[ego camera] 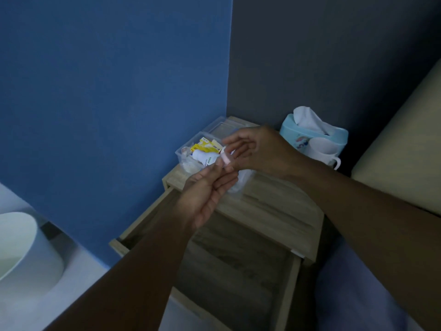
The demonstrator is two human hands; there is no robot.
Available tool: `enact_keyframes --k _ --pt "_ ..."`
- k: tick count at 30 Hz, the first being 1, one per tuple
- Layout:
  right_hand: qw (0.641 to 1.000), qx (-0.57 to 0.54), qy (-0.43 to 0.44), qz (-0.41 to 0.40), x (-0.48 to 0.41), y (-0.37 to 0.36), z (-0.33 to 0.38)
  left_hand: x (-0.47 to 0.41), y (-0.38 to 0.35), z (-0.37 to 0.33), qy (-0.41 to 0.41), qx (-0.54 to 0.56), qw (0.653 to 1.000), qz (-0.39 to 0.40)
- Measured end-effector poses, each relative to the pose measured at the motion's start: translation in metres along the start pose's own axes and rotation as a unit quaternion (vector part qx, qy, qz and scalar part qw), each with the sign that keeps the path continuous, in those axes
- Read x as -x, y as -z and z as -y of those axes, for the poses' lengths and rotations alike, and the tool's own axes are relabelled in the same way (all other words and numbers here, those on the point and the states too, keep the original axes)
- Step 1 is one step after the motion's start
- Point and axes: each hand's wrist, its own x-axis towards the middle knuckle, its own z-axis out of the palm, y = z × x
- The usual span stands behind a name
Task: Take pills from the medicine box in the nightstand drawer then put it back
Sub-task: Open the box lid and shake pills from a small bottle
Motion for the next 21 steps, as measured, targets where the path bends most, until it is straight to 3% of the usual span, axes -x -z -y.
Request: enact_keyframes --k 12,21 --pt "0.993 0.104 0.056 -0.025 0.017 -0.011 -0.010 0.001 0.011 0.016 0.039 -0.019 0.999 0.008" --pt "0.990 0.113 0.081 -0.031 0.031 -0.013 -0.018 -0.001 0.011 0.030 0.061 -0.008 0.998 0.019"
